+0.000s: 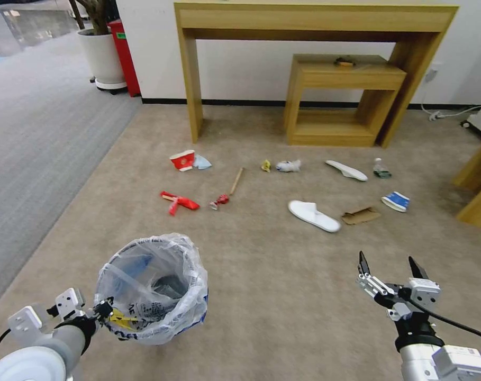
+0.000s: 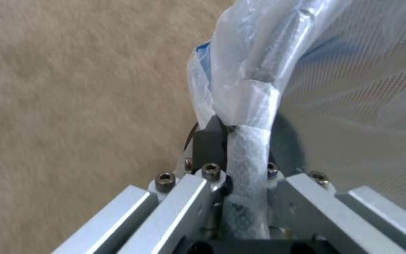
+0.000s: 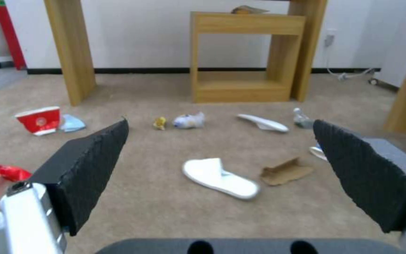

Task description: Pick up the trash bin and place the garbage on the floor into it.

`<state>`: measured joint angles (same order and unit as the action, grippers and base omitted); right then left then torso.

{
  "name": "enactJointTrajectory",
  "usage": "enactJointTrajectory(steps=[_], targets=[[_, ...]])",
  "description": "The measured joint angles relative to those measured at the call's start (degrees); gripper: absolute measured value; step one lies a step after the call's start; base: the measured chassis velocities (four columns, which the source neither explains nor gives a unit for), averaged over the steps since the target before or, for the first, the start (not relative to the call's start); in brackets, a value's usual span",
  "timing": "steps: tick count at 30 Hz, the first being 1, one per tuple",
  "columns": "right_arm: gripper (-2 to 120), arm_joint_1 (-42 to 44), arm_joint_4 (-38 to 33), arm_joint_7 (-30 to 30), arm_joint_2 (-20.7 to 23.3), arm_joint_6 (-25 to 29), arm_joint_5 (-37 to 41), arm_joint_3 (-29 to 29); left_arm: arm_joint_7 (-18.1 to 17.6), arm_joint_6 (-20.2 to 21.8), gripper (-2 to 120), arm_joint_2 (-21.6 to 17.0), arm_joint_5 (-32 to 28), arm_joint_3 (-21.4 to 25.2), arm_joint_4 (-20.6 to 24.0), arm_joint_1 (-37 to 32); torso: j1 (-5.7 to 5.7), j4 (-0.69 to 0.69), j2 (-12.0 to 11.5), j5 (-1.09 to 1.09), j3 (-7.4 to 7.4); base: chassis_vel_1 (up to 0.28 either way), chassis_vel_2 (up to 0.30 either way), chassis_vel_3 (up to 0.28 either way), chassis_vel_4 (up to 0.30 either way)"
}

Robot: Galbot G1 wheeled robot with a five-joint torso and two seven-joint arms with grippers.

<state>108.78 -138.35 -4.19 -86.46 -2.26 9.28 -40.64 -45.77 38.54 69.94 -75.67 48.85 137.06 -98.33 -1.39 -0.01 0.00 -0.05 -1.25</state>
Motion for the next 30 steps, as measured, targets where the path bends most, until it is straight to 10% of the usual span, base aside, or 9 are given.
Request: enactJointTrajectory(steps=[30], targets=[[100,-1.04,0.76,-0.80,0.01,-0.95,1.58,-0.11,0.64,0.06,0,0.23,0.56,-0.12,-0.01,0.01,0.00,0.01,0.00,0.01,0.00,-0.029,0.323,0.025,-0.323]])
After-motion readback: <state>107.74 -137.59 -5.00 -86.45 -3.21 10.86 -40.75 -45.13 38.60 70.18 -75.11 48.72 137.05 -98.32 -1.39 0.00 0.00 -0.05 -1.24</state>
